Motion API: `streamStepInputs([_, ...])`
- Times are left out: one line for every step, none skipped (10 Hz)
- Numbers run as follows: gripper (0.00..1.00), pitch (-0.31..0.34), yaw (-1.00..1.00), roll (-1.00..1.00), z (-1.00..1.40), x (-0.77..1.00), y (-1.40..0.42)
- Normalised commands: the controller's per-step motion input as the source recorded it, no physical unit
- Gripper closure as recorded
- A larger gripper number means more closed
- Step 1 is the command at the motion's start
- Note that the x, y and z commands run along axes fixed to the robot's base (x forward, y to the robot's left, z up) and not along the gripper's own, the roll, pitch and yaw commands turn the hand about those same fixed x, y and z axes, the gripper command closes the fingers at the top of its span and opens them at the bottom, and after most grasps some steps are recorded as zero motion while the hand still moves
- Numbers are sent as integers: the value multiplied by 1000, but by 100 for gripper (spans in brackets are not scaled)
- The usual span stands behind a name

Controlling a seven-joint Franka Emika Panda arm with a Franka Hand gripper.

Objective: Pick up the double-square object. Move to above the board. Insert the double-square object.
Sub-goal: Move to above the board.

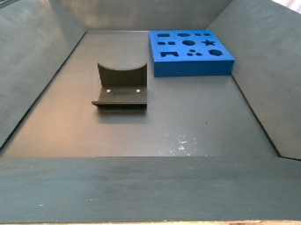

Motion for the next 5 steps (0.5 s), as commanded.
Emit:
streamStepInputs([100, 56, -42, -40, 34, -700, 23])
streamStepInputs([100, 56, -42, -40, 34, -700, 22])
streamStepInputs([100, 56, -42, -40, 34, -700, 22])
streamStepInputs([100, 56, -42, -40, 34, -700, 23])
streamStepInputs([100, 56, -42, -40, 34, -700, 23])
